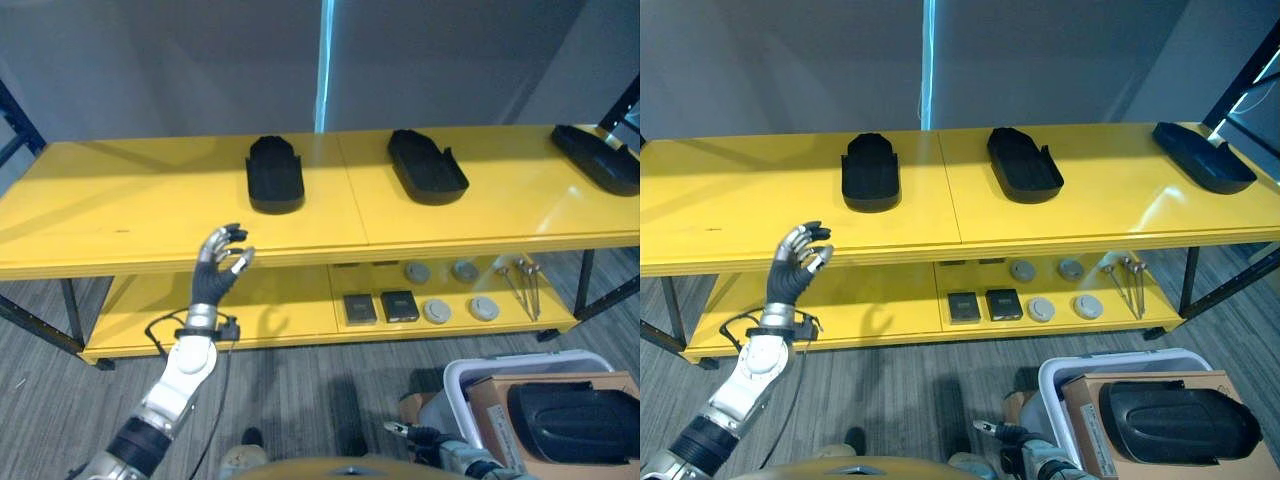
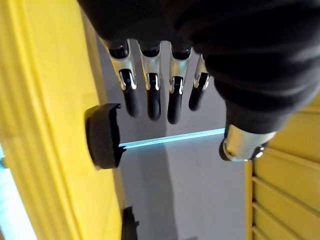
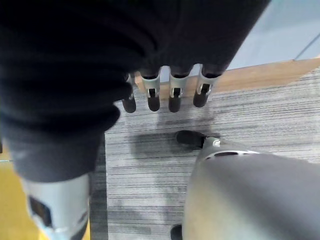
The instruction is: Move parts from the plastic box to the shelf.
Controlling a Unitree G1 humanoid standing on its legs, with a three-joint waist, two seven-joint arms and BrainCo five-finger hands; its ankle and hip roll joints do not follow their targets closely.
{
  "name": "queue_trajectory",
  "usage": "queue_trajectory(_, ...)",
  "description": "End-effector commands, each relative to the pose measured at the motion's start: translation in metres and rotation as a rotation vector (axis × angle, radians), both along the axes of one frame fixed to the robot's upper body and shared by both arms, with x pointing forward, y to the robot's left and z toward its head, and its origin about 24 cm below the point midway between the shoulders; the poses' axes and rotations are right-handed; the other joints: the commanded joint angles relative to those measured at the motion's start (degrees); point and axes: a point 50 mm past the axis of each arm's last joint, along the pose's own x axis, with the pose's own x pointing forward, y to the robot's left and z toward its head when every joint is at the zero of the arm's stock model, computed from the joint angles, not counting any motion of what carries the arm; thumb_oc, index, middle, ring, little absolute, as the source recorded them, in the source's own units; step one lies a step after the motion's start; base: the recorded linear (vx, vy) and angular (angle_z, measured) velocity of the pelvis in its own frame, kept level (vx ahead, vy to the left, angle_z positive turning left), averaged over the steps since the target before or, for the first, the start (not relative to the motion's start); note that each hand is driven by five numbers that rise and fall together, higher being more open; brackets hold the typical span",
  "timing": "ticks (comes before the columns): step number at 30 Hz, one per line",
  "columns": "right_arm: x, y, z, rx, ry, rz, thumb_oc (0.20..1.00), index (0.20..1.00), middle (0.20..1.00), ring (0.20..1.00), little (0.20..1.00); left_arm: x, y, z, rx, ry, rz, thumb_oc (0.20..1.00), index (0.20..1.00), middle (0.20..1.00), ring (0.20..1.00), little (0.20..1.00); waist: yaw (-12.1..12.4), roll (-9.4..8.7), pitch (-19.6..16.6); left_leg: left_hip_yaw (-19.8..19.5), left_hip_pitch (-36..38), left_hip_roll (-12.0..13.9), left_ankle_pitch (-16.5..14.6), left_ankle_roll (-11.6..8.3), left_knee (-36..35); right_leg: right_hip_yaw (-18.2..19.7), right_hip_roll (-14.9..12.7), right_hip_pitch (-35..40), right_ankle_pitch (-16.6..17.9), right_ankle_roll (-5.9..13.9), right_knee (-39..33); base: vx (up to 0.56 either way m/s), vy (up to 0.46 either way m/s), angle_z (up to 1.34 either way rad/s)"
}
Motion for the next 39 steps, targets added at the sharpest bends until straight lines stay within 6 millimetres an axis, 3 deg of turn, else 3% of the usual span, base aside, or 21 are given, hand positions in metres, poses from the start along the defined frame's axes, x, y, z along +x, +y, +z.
queue_trajectory(1,0.003,-0.012,0.003,-0.025,0.039,-0.021,1.0,1.0,1.0,1.0,1.0,0.009,-0.012,0.025,0.007,-0.178,-0.089,1.0,1.0,1.0,1.0,1.0,-0.5,0.24,3.7,0.1,0.8,0.3,-4.0,0.17,0.1,-2.3,-1.6,3.5,-3.7,0.21,0.8,0.02,0.092,0.05)
queue_trajectory(8,-0.015,-0.017,-0.002,-0.03,0.096,-0.161,1.0,1.0,1.0,1.0,1.0,0.012,-0.027,0.031,0.03,-0.216,-0.199,1.0,1.0,1.0,1.0,1.0,-2.1,-0.69,3.3,0.7,1.3,-1.6,-5.9,2.1,-0.1,0.0,-2.7,2.7,-3.2,1.87,2.2,0.04,0.174,-0.01)
queue_trajectory(12,-0.024,-0.019,-0.003,-0.011,0.078,-0.309,1.0,1.0,1.0,1.0,1.0,0.024,-0.035,0.035,0.08,-0.196,-0.226,1.0,1.0,1.0,1.0,1.0,-5.1,-1.2,4.1,1.4,1.0,-2.7,-6.9,3.81,-0.1,2.5,-3.4,-0.4,-2.8,3.49,5.8,0.04,0.184,-0.2)
queue_trajectory(15,-0.036,-0.009,-0.008,0.027,0.073,-0.396,1.0,1.0,1.0,1.0,1.0,0.037,-0.033,0.027,0.175,-0.124,-0.187,1.0,1.0,1.0,1.0,1.0,-8.3,-2.49,5.7,5.6,1.8,-2.3,-7.2,4.07,-0.1,2.0,-4.3,-5.9,1.6,6.69,7.3,-0.12,0.086,-0.48)
queue_trajectory(17,-0.038,-0.008,-0.008,0.022,0.082,-0.315,1.0,1.0,1.0,1.0,1.0,0.04,-0.025,0.018,0.218,-0.091,-0.104,1.0,1.0,1.0,1.0,1.0,-8.9,-2.97,6.5,9.9,2.7,-1.7,-7.6,4.42,-0.1,-0.8,-4.6,-7.8,2.7,7.57,8.7,-0.21,0.027,-1.16)
queue_trajectory(18,-0.038,-0.007,-0.009,0.022,0.084,-0.298,1.0,1.0,1.0,1.0,1.0,0.041,-0.023,0.017,0.223,-0.089,-0.091,1.0,1.0,1.0,1.0,1.0,-8.9,-3.07,6.5,10.6,2.5,-1.7,-7.3,4.45,-0.1,-1.3,-4.7,-8.2,3.0,7.51,8.9,-0.26,0.023,-1.76)
queue_trajectory(19,-0.04,-0.007,-0.009,0.015,0.091,-0.21,1.0,1.0,1.0,1.0,1.0,0.045,-0.016,0.008,0.243,-0.07,-0.016,1.0,1.0,1.0,1.0,1.0,-9.0,-3.05,6.9,14.0,2.5,-1.5,-7.5,5.22,0.0,-3.7,-4.3,-8.9,1.9,7.3,10.9,-0.22,0.012,-1.89)
queue_trajectory(21,-0.04,-0.006,-0.009,0.013,0.097,-0.195,1.0,1.0,1.0,1.0,1.0,0.047,-0.014,0.005,0.255,-0.054,0.009,1.0,1.0,1.0,1.0,1.0,-8.9,-2.97,7.1,15.2,2.3,-1.4,-7.4,5.56,0.2,-4.5,-3.8,-8.9,0.9,6.84,11.8,-0.21,0.004,-1.63)
queue_trajectory(23,-0.042,-0.006,-0.009,0.016,0.112,-0.188,1.0,1.0,1.0,1.0,1.0,0.052,-0.005,-0.004,0.259,-0.015,0.11,1.0,1.0,1.0,1.0,1.0,-8.5,-2.72,7.6,19.0,1.4,-0.6,-6.9,6.05,1.5,-8.3,-3.1,-8.5,-2.5,4.7,14.4,-0.2,0.0,-1.1)
queue_trajectory(24,-0.044,-0.007,-0.01,0.02,0.119,-0.206,1.0,1.0,1.0,1.0,1.0,0.052,-0.001,-0.007,0.256,0.005,0.142,1.0,1.0,1.0,1.0,1.0,-8.1,-2.49,7.6,19.4,1.8,-0.4,-8.1,5.71,2.0,-9.4,-3.3,-7.4,-4.5,4.69,14.8,-0.1,-0.002,-1.11)
queue_trajectory(27,-0.045,-0.01,-0.009,0.027,0.117,-0.21,1.0,1.0,1.0,1.0,1.0,0.051,0.005,-0.019,0.244,0.059,0.203,1.0,1.0,1.0,1.0,1.0,-7.3,-2.9,7.8,22.7,1.0,0.4,-8.2,4.76,4.3,-12.9,-4.0,-4.8,-4.7,3.3,11.6,-0.07,-0.077,-1.41)
queue_trajectory(31,-0.053,-0.011,-0.01,0.042,0.121,-0.178,1.0,1.0,1.0,1.0,1.0,0.039,0.014,-0.051,0.24,0.212,0.284,1.0,1.0,1.0,1.0,1.0,-8.4,-2.85,7.0,23.2,1.5,2.5,-10.8,3.73,10.8,-11.7,-4.0,-2.5,-4.1,1.39,7.4,0.05,-0.222,-0.7)
queue_trajectory(32,-0.051,-0.012,-0.01,0.037,0.114,-0.173,1.0,1.0,1.0,1.0,1.0,0.034,0.018,-0.058,0.256,0.235,0.299,1.0,1.0,1.0,1.0,1.0,-8.5,-2.7,7.0,22.5,0.8,3.3,-10.8,3.21,14.8,-11.4,-3.9,-2.3,-4.5,0.39,7.3,0.06,-0.168,-0.17)
queue_trajectory(34,-0.049,-0.015,-0.008,0.017,0.116,-0.143,1.0,1.0,1.0,1.0,1.0,0.03,0.023,-0.068,0.277,0.276,0.323,1.0,1.0,1.0,1.0,1.0,-8.2,-2.51,7.8,19.4,-3.1,6.0,-7.4,0.63,25.1,-10.2,-3.2,-2.0,-5.1,-1.35,7.4,0.09,-0.151,-0.58)
queue_trajectory(35,-0.047,-0.021,-0.007,-0.014,0.114,-0.111,1.0,1.0,1.0,1.0,1.0,0.026,0.03,-0.079,0.253,0.349,0.357,1.0,1.0,1.0,1.0,1.0,-7.8,-2.29,8.9,15.5,-7.2,7.3,-4.8,-0.95,31.4,-8.1,-2.5,-1.5,-5.4,-2.49,7.0,0.08,-0.019,-0.78)
queue_trajectory(37,-0.031,-0.026,-0.002,0.015,0.027,-0.156,1.0,1.0,1.0,1.0,1.0,0.016,0.038,-0.094,0.262,0.425,0.399,1.0,1.0,1.0,1.0,1.0,-6.0,-1.85,9.1,7.1,-9.5,1.0,-5.1,1.1,23.6,-2.3,-2.8,-2.6,-3.9,-1.58,6.1,0.15,0.299,-1.1)
queue_trajectory(38,-0.018,-0.025,0.001,0.028,-0.016,-0.117,1.0,1.0,1.0,1.0,1.0,0.005,0.046,-0.105,0.263,0.496,0.423,1.0,1.0,1.0,1.0,1.0,-4.6,-1.03,8.3,2.4,-8.8,-1.6,-5.1,1.1,11.5,1.0,-2.3,-3.0,-3.8,-0.49,5.1,0.29,0.493,-2.56)
queue_trajectory(39,-0.015,-0.027,0.003,-0.002,-0.024,-0.084,1.0,1.0,1.0,1.0,1.0,-0.006,0.052,-0.117,0.256,0.567,0.44,1.0,1.0,1.0,1.0,1.0,-3.5,-0.4,8.2,-0.9,-9.8,-2.8,-3.0,0.72,7.5,3.0,-1.5,-2.0,-4.4,-0.45,4.3,0.26,0.404,-2.84)
